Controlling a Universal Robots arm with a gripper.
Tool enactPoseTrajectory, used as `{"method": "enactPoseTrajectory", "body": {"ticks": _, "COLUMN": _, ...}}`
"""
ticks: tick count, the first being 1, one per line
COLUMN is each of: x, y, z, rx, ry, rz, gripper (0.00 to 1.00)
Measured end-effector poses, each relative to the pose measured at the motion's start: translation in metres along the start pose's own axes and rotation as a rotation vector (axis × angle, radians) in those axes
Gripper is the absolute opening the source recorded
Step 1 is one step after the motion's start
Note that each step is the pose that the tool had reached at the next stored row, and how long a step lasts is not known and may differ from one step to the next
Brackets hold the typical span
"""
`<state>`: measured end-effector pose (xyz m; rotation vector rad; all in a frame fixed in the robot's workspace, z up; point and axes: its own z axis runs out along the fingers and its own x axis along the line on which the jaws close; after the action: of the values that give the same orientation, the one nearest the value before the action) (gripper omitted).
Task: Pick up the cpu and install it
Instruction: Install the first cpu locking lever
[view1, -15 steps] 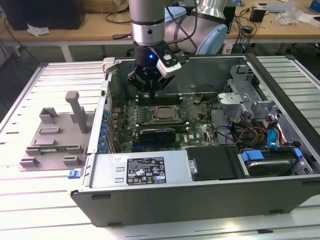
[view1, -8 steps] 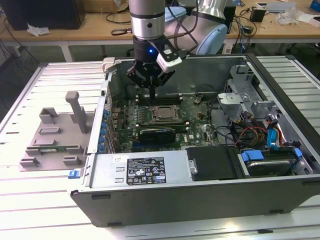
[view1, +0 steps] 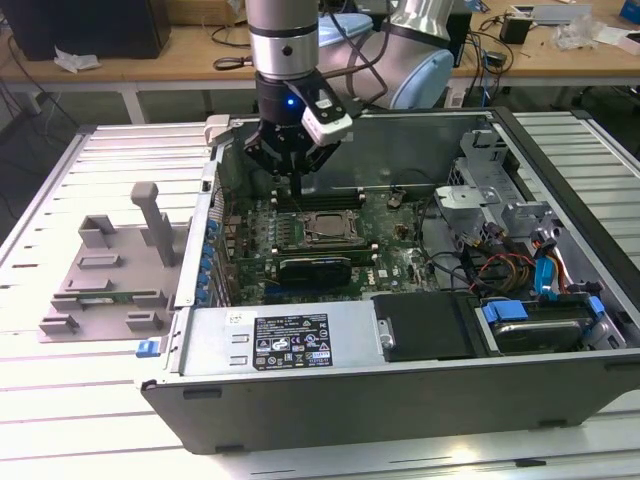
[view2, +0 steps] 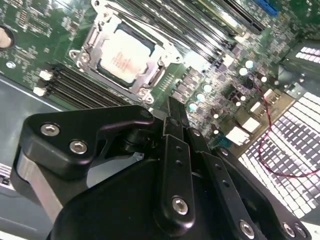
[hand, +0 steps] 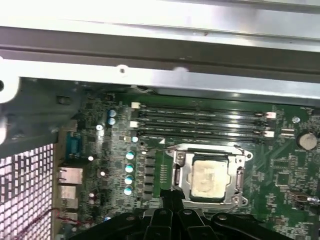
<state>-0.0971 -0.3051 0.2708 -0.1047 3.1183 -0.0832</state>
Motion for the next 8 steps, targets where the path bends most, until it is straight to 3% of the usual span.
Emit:
{"method": "enactPoseTrajectory", "body": {"ticks": 2, "x": 0.0039, "y": 0.0003, "z": 0.0009, "rx": -0.0052, "ry": -0.0005, "rz": 0.0, "gripper": 0.11}}
{"method": "enactPoseTrajectory", "body": {"ticks": 4, "x": 0.0069, "y": 0.0005, "z": 0.0014, "rx": -0.0216, "ry": -0.002, "rz": 0.0, "gripper": 0.11}}
{"method": "enactPoseTrajectory", "body": {"ticks": 6, "x": 0.0098, "y": 0.0007, "z": 0.0015, "rx": -0.0489, "ry": -0.004, "rz": -0.001, "gripper": 0.11}}
{"method": "enactPoseTrajectory", "body": {"ticks": 8, "x": 0.015, "y": 0.0011, "z": 0.0018, "rx": -0.0972, "ry": -0.0075, "rz": 0.0, "gripper": 0.11}}
